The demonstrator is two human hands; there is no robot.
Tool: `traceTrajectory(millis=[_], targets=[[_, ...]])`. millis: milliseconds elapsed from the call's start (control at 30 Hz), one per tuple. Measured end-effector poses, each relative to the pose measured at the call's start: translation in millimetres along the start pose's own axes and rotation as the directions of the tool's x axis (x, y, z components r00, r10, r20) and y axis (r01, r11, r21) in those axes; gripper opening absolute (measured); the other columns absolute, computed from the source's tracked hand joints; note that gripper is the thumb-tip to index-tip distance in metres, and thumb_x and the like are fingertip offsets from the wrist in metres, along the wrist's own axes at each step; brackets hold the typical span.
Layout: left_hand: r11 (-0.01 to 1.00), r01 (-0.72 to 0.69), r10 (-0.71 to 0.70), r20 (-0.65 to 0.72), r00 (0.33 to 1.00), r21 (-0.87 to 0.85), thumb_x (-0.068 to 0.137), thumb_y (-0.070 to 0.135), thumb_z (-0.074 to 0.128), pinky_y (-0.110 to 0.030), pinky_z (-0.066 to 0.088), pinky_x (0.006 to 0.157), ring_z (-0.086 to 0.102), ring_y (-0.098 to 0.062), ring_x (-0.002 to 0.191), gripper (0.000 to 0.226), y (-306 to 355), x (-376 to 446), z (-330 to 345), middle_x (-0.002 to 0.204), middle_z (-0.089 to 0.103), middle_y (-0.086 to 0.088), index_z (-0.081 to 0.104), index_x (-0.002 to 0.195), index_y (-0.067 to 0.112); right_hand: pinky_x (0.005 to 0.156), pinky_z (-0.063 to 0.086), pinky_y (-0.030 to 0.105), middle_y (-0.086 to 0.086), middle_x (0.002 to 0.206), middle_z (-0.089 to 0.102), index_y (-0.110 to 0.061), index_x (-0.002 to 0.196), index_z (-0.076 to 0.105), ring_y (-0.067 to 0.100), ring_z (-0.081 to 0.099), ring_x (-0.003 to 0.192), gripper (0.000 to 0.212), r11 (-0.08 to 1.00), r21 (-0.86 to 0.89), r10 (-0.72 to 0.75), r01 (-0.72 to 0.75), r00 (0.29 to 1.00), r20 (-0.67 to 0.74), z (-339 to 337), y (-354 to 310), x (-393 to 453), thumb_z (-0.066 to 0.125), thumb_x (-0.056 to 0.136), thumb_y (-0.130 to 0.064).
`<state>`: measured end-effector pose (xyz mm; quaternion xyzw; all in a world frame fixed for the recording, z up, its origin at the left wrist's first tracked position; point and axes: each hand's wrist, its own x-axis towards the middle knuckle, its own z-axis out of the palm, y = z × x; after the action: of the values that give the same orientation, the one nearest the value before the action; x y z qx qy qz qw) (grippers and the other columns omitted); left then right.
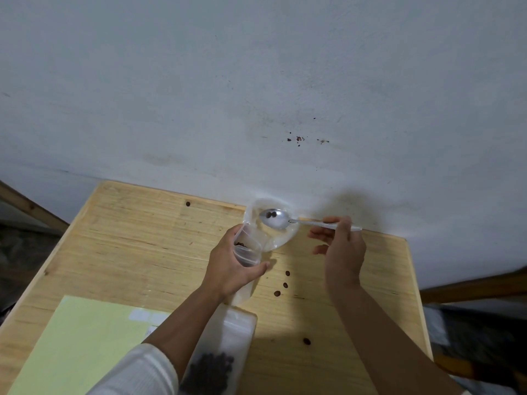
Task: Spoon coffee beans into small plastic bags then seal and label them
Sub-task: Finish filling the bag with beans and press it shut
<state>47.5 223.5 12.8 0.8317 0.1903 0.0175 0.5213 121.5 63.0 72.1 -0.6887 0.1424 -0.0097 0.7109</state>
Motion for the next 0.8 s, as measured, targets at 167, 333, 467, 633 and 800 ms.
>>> traceTrajectory(millis=[167, 333, 467, 633, 800], targets=[[1.000, 0.004, -0.004, 0.000, 1.000, -0.016, 0.057, 0.045, 0.084, -0.004, 0.029, 0.081, 0.042, 0.000, 0.112, 0.093, 1.4, 0.1, 0.2, 0.122, 0.046, 0.018, 0.039, 0.136, 0.026, 0.041, 0.045, 0.024, 0.009, 0.062, 0.065, -0.017, 0.081, 0.057, 0.020, 0.062, 0.054, 0.033, 0.935, -0.227, -0.255, 0.271, 0.962, 0.099, -0.9, -4.4, -7.5, 0.031, 0.101, -0.020], [1.000, -0.004, 0.004, -0.003, 1.000, -0.007, 0.057, 0.045, 0.084, 0.003, 0.028, 0.076, 0.040, 0.004, 0.111, 0.095, 4.2, -1.1, -0.7, 0.123, 0.043, 0.020, 0.038, 0.138, 0.026, 0.049, 0.051, 0.032, 0.007, 0.072, 0.071, -0.009, 0.083, 0.059, 0.017, 0.067, 0.056, 0.032, 0.966, -0.256, 0.006, -0.038, 0.992, -0.125, 6.0, 18.8, 0.8, 0.035, 0.098, -0.022], [1.000, -0.011, 0.011, -0.006, 1.000, 0.002, 0.057, 0.047, 0.083, 0.000, 0.026, 0.080, 0.039, 0.004, 0.112, 0.095, 5.2, -1.3, -1.2, 0.122, 0.043, 0.021, 0.038, 0.138, 0.025, 0.055, 0.056, 0.028, -0.004, 0.075, 0.070, -0.007, 0.093, 0.060, 0.007, 0.067, 0.059, 0.030, 0.941, -0.320, 0.078, -0.113, 0.990, -0.120, 16.7, 41.1, 2.5, 0.038, 0.099, -0.026], [1.000, -0.003, 0.003, 0.002, 1.000, 0.000, 0.057, 0.048, 0.083, -0.010, 0.033, 0.087, 0.043, 0.001, 0.112, 0.095, 4.2, -0.6, -1.3, 0.124, 0.047, 0.018, 0.039, 0.138, 0.026, 0.068, 0.058, 0.033, 0.000, 0.081, 0.069, -0.014, 0.095, 0.054, 0.000, 0.063, 0.062, 0.016, 0.933, -0.346, 0.053, -0.099, 0.989, -0.139, 27.7, 49.8, 6.2, 0.041, 0.099, -0.023], [1.000, 0.008, -0.008, 0.010, 1.000, -0.012, 0.056, 0.050, 0.083, -0.015, 0.036, 0.091, 0.045, -0.001, 0.114, 0.097, 1.5, 0.6, -1.0, 0.126, 0.048, 0.016, 0.038, 0.138, 0.026, 0.075, 0.057, 0.040, 0.000, 0.077, 0.068, -0.013, 0.094, 0.054, 0.010, 0.066, 0.063, 0.014, 0.933, -0.349, 0.037, -0.091, 0.987, -0.158, 35.0, 57.9, 12.7, 0.044, 0.098, -0.021]])
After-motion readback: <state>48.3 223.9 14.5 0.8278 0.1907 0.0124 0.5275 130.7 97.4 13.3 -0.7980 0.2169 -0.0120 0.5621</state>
